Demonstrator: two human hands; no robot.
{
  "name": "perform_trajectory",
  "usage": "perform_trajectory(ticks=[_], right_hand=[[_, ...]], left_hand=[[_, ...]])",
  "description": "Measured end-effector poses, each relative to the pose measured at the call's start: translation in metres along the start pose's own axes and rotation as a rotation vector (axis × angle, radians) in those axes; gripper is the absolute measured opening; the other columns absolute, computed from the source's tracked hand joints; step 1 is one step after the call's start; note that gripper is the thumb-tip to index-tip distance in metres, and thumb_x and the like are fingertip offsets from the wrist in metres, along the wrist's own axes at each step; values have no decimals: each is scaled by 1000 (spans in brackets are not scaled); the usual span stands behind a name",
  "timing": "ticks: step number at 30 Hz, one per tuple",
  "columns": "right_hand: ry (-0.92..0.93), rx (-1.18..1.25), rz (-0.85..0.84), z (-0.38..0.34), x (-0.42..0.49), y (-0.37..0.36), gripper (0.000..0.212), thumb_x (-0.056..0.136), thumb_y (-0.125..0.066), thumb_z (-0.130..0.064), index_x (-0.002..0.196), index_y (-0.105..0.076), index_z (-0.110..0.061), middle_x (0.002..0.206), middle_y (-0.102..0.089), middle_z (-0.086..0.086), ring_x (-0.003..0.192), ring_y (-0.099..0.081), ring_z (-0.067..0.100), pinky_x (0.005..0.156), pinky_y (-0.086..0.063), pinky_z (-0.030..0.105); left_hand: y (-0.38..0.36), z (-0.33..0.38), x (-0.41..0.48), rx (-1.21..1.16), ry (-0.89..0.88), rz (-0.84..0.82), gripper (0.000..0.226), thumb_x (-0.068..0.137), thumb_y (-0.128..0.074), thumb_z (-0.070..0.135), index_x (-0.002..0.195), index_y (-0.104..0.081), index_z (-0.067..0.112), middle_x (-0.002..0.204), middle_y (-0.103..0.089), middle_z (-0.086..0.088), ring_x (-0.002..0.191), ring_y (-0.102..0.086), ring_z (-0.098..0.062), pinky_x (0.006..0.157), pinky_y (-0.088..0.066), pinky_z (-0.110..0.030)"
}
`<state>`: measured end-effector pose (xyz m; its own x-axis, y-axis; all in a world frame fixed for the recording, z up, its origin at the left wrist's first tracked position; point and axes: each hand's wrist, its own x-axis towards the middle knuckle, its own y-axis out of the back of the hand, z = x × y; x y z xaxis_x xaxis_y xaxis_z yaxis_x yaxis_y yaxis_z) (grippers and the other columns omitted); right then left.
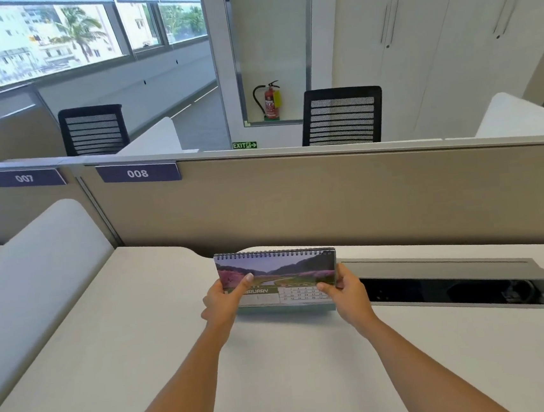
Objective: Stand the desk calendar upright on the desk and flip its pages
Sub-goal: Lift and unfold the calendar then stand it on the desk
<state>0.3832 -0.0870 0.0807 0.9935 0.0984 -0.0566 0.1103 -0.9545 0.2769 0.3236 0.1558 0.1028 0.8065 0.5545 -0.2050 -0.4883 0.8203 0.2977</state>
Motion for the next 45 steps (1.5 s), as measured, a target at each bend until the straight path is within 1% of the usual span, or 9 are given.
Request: perform_trajectory(ticks=[2, 6, 11, 17, 23, 29, 33, 39, 45], right_hand=[[-9, 2, 1, 3, 8, -1, 17, 86, -71, -10, 98, -61, -18, 97, -73, -7, 92, -68, 10, 83, -57, 35], [-12, -15, -7, 7, 16, -5, 31, 87, -70, -10, 95, -58, -37, 101, -70, -9, 96, -67, 13, 75, -53, 21], [-43, -45, 7, 10, 25, -8, 23, 87, -71, -16, 105, -59, -22, 105, -72, 1, 99, -68, 20, 88, -57, 43], [-70, -58, 33, 9, 27, -8, 20, 88, -70, -20, 102, -57, -15, 101, -72, 2, 94, -69, 20, 85, -59, 43], [-68, -129, 110, 8, 22, -6, 25, 84, -74, -33, 82, -52, -21, 84, -70, -1, 82, -69, 21, 62, -53, 28], [-193, -181, 162, 16, 10, -8, 44, 82, -76, -37, 116, -56, -18, 125, -67, 8, 115, -63, 28, 89, -52, 43], [-234, -156, 207, 22, -10, -14, 57, 83, -76, -26, 131, -47, -14, 131, -64, 11, 116, -61, 32, 92, -50, 43], [-291, -211, 78, 47, -53, -28, 78, 81, -76, -15, 147, -34, -12, 152, -41, 9, 136, -42, 29, 110, -37, 40], [-250, -413, -41, 47, -68, -32, 90, 79, -77, -24, 151, -25, -14, 157, -29, 9, 141, -34, 29, 115, -33, 44]], left_hand=[[-2, 0, 9, 19, -6, -25, 58, 71, -65, 70, 108, -64, 26, 112, -70, -5, 112, -57, -34, 108, -32, -56], [-4, 6, 25, 66, -5, -69, 55, 71, -67, 69, 106, -66, 26, 109, -71, -4, 110, -59, -32, 107, -33, -55], [-5, 13, 37, 51, 4, -133, 58, 68, -67, 70, 102, -68, 24, 107, -73, -5, 109, -61, -33, 107, -35, -56], [-3, 14, 35, -9, 26, -201, 69, 60, -70, 69, 104, -69, 16, 106, -73, -11, 106, -64, -36, 103, -44, -55], [1, 7, 38, 52, 70, -288, 57, 79, -69, 54, 120, -63, 15, 120, -68, -12, 119, -56, -36, 109, -40, -53], [9, -18, 29, 230, 161, -147, 86, 80, -68, 55, 149, -32, 19, 154, -36, -12, 144, -22, -34, 115, -23, -53], [14, -43, 12, 380, 156, -79, 91, 79, -66, 60, 150, -27, 19, 157, -31, -11, 145, -22, -33, 115, -24, -53], [18, -104, -21, 713, -13, -115, 95, 85, -54, 63, 154, -10, 15, 164, -13, -4, 150, -10, -24, 119, -16, -46], [27, -144, -55, 856, -222, -205, 79, 94, -32, 61, 155, 1, 23, 165, 4, 6, 151, 7, -17, 121, 4, -43]])
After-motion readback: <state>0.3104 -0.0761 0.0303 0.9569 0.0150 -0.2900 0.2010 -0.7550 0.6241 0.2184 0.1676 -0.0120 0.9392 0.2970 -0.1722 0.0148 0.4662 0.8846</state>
